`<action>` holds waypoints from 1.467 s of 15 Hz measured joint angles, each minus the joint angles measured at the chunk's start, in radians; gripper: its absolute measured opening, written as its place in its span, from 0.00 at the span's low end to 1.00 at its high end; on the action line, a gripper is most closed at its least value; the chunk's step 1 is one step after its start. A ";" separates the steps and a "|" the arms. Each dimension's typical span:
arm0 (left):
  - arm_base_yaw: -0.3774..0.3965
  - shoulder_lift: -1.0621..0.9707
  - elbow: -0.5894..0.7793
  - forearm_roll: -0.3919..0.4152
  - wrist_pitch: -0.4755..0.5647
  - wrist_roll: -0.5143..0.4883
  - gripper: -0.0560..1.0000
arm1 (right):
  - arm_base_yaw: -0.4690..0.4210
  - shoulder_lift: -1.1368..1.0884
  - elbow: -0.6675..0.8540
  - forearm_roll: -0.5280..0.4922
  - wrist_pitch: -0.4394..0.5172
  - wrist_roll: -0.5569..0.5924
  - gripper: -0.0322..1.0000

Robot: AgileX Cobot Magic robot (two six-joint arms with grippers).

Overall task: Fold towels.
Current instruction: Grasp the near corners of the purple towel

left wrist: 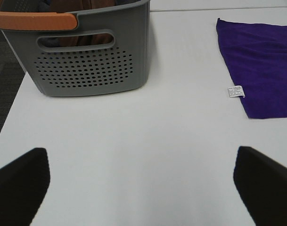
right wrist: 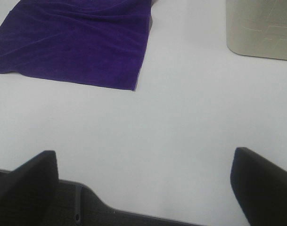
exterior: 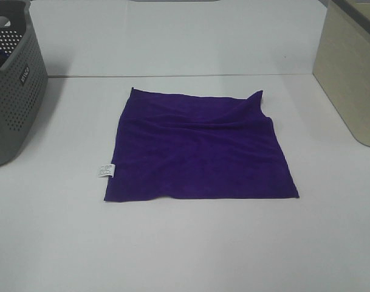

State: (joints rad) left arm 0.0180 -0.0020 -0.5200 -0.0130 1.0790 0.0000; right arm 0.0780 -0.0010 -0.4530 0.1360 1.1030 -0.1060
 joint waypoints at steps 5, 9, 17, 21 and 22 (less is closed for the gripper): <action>0.000 0.512 -0.236 -0.061 0.087 0.000 0.96 | 0.000 0.436 -0.170 0.057 0.098 0.115 0.96; 0.000 0.958 -0.378 -0.153 0.007 0.104 0.96 | 0.000 0.957 -0.353 0.070 0.007 0.073 0.96; -0.177 1.664 -0.453 -0.562 -0.337 0.389 0.96 | 0.000 1.530 -0.442 0.356 -0.201 -0.227 0.96; -0.193 1.802 -0.543 -0.571 -0.354 0.389 0.96 | 0.000 1.608 -0.492 0.365 -0.253 -0.249 0.96; -0.194 1.804 -0.543 -0.571 -0.342 0.389 0.96 | 0.000 1.608 -0.495 0.365 -0.253 -0.249 0.96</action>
State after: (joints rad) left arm -0.1760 1.8020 -1.0630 -0.5840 0.7370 0.3890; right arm 0.0780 1.6070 -0.9480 0.5010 0.8500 -0.3550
